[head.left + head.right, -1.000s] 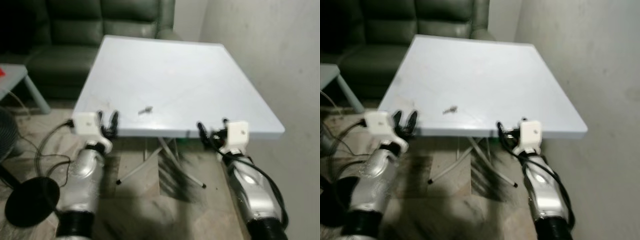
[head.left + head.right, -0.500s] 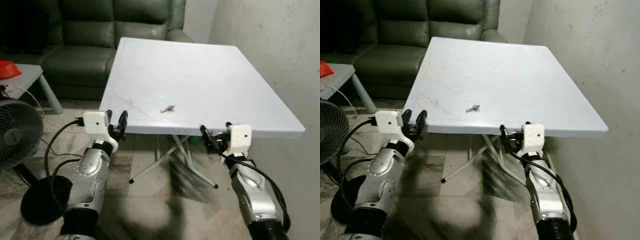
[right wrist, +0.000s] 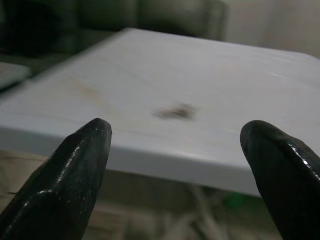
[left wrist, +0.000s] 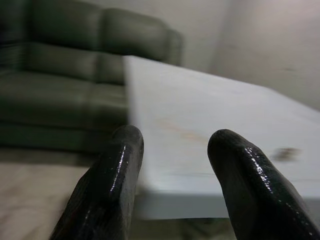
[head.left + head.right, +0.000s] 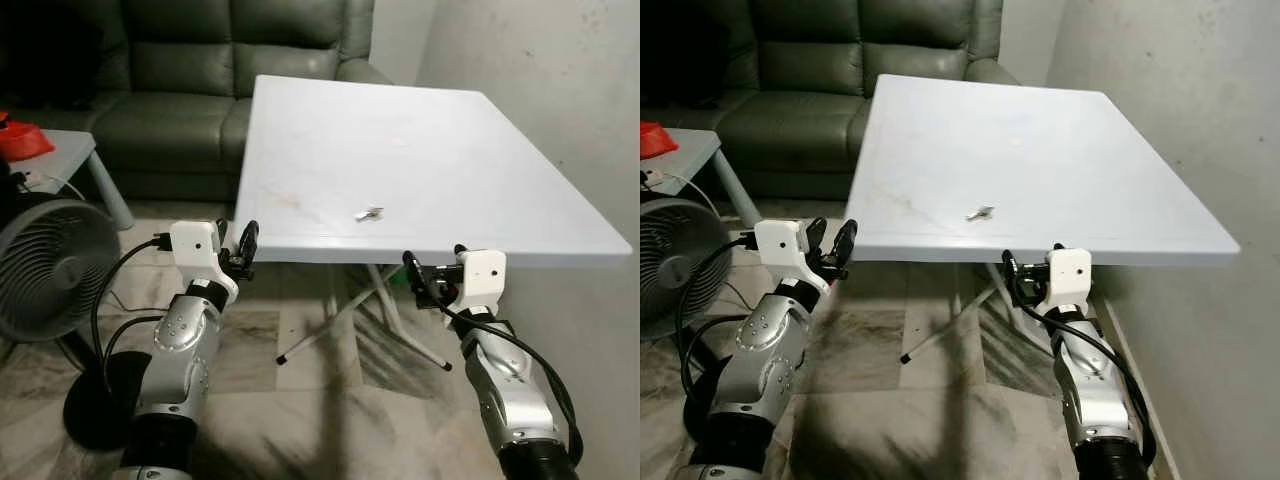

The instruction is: Hang keys on a hook

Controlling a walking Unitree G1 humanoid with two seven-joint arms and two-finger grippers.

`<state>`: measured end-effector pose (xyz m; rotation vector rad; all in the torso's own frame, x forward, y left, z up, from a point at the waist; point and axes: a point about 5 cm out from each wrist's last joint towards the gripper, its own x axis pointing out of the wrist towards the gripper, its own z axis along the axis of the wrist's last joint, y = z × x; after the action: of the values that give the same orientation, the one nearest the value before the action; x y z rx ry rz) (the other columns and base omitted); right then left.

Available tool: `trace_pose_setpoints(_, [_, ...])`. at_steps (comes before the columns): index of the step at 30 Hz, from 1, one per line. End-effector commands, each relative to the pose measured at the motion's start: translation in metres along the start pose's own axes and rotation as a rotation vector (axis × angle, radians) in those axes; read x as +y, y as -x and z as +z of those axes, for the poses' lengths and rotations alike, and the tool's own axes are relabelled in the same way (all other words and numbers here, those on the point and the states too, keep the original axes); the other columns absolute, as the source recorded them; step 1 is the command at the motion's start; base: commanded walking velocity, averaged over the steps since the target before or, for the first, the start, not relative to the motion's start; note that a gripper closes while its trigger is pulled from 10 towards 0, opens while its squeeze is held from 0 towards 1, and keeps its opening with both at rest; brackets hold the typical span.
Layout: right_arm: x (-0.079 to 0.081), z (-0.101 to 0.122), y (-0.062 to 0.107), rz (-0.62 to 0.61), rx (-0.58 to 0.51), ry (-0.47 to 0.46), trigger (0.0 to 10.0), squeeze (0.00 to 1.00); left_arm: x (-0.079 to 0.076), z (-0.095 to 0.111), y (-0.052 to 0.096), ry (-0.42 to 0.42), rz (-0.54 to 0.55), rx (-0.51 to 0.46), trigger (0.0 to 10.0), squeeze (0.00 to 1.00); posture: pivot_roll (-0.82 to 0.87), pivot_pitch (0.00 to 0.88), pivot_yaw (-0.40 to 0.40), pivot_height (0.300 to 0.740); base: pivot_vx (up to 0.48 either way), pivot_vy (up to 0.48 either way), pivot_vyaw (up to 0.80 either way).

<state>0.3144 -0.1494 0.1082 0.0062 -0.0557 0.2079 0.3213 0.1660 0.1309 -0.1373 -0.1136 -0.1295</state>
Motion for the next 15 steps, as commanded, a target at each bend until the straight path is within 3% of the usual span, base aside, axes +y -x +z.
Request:
trace_pose_setpoints(1, [-0.0078,0.0014,0.0010,-0.019,-0.001,0.018,10.0,0.00,-0.0086,0.0049,-0.0017,-0.003,-0.025,-0.030,10.0,0.00,0.02,0.027,-0.067,0.740,0.000,0.000,0.00])
trace_pose_setpoints(15, [-0.0077,0.0023,0.0009,-0.016,-0.005,0.008,10.0,0.00,-0.0087,0.0003,-0.0010,-0.031,-0.019,0.020,10.0,0.00,0.03,0.047,-0.069,0.740,0.000,0.000,0.00])
